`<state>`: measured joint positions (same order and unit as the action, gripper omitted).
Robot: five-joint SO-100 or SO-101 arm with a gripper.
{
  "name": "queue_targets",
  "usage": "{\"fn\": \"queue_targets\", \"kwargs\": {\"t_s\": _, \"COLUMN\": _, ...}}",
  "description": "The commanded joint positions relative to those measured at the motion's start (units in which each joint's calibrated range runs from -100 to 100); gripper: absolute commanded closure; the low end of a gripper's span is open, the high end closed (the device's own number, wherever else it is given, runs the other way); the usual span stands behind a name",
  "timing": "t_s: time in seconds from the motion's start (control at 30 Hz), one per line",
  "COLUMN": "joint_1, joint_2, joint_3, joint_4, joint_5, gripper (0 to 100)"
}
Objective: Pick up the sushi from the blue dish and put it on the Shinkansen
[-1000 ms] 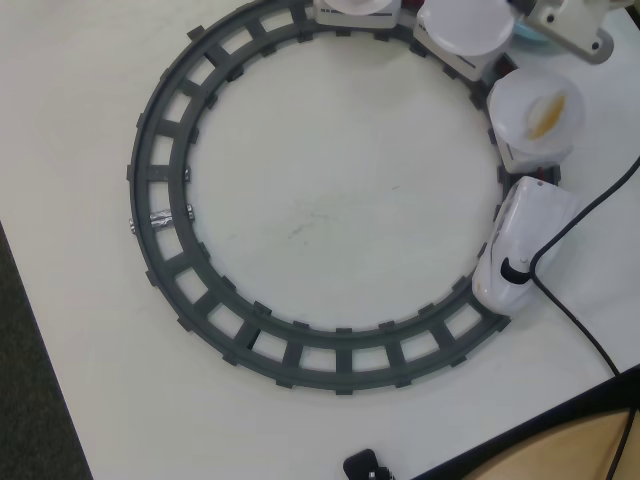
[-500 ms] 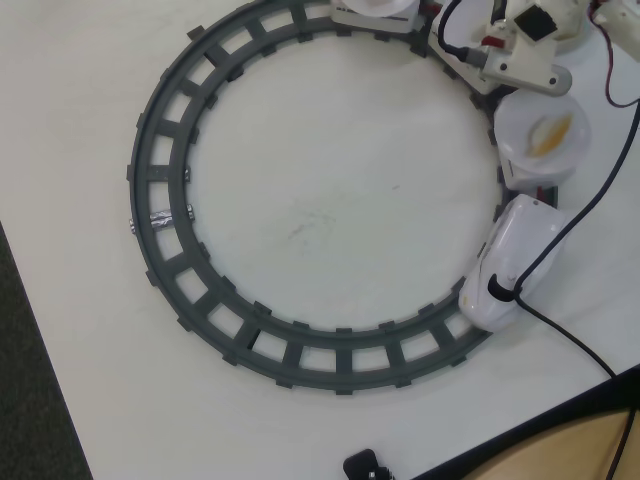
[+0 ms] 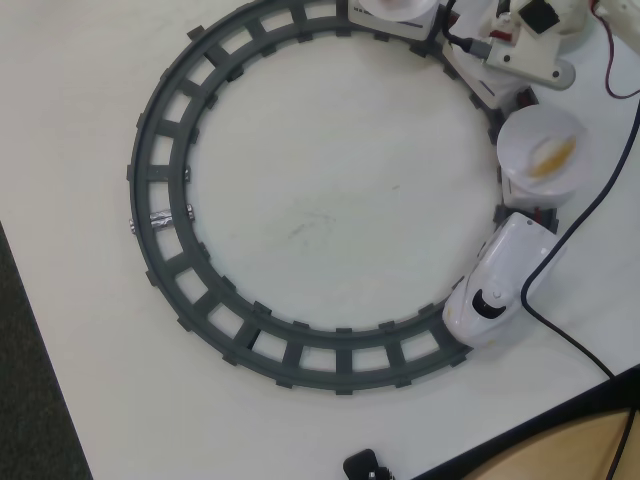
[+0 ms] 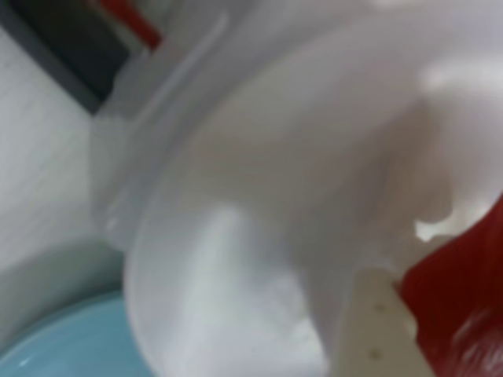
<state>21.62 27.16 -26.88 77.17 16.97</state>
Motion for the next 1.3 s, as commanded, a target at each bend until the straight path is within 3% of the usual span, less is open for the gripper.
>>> {"fn": "queue_targets", "kwargs": {"t_s": 0.0, "joint_1": 1.35, "joint_2": -1.15, "joint_3": -0.14, "joint_4": 0.16, "joint_5": -0.24, "gripper": 97}}
{"fn": "queue_targets", "kwargs": {"t_s": 0.17, "joint_1": 1.35, "joint_2": -1.56, "joint_3": -0.05, "joint_4": 4.18, "joint_5": -0.29, "gripper": 95}}
{"fn": "queue_targets", "kwargs": {"t_s": 0.43, "joint_1": 1.09, "joint_2": -2.40, "joint_3": -0.05, "joint_4": 10.17, "joint_5": -0.24, "gripper": 78}}
{"fn": "queue_targets", "kwargs": {"t_s": 0.7, "joint_1": 0.56, "joint_2": -21.86, "joint_3": 0.94, "joint_4": 20.95, "joint_5": 0.02, "gripper": 73}}
{"fn": "queue_targets", "kwargs": {"t_s": 0.83, "joint_1": -8.24, "joint_2": -40.14, "joint_3": 15.12, "joint_4": 22.15, "joint_5": 2.96, "gripper": 74}}
{"fn": "queue_targets", "kwargs": {"t_s": 1.07, "joint_1": -38.26, "joint_2": -65.11, "joint_3": 56.05, "joint_4": 16.67, "joint_5": 13.34, "gripper": 73}}
{"fn": "queue_targets", "kwargs": {"t_s": 1.27, "joint_1": -42.49, "joint_2": -74.21, "joint_3": 63.24, "joint_4": 15.39, "joint_5": 13.08, "gripper": 74}}
